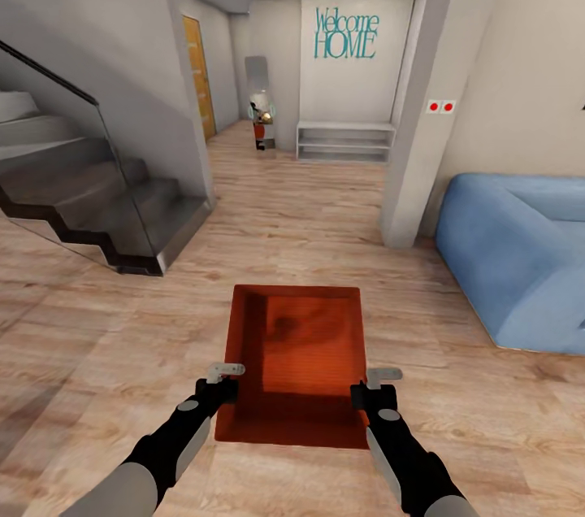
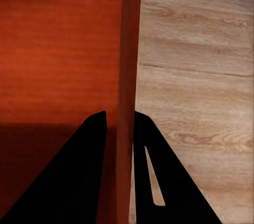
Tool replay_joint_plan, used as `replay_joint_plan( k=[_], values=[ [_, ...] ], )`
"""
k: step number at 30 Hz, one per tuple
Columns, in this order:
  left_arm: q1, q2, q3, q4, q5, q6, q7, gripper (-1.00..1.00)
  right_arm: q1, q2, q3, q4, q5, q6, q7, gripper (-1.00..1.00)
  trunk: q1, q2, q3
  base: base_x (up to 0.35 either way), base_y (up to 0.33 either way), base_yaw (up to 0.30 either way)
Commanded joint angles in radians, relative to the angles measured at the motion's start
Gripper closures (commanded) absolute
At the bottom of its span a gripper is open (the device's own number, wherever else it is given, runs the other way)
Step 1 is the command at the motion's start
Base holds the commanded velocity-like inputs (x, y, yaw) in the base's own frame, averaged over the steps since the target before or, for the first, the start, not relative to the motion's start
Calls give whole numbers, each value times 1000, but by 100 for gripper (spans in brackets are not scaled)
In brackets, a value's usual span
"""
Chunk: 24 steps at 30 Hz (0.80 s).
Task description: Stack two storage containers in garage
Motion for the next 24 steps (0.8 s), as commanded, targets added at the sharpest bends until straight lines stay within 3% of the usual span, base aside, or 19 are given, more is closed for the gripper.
replay_joint_plan(
  k=[1, 24],
  values=[
    [0, -1, -9, 0, 9, 4, 8, 100, -1, 28, -3, -4, 15, 9, -9, 100, 1, 0, -1, 337, 0, 0],
    [0, -1, -9, 0, 8, 5, 8, 100, -1, 28, -3, -4, 16, 9, -9, 100, 1, 0, -1, 337, 0, 0]
  ],
)
